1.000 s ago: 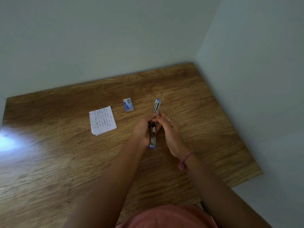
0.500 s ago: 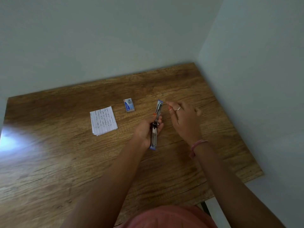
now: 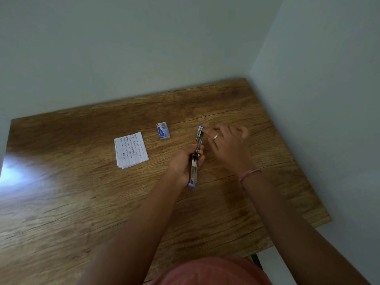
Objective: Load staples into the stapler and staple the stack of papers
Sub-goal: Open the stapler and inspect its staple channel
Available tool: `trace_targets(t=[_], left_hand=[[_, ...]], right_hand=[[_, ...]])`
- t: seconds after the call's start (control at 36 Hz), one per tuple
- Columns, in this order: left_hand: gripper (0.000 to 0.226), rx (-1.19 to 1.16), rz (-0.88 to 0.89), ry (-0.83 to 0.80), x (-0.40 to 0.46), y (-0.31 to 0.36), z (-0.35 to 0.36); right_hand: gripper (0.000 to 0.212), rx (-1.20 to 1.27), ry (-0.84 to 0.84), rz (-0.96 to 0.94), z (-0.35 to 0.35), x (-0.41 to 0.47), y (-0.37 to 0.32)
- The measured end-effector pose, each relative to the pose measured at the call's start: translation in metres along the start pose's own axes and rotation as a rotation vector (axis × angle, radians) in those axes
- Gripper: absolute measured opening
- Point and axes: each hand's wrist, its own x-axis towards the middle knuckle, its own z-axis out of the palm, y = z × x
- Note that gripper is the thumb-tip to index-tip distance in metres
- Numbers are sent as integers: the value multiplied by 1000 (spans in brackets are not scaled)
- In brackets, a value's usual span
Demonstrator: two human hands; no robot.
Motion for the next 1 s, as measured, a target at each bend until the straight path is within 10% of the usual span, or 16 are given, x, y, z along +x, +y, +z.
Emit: trace_targets(t=[0.61,0.86,1.0], left_hand=[[17,-10,12,3,0,-1,-1],[15,-13,16,5,0,-2,0],[17,-18,25,-8,0,-2,-1]], right_hand=[[37,32,-65,-151,6,-18,0],[35,911,54,333,16,-24,-10],[28,940,49,478,26,-25,-12]])
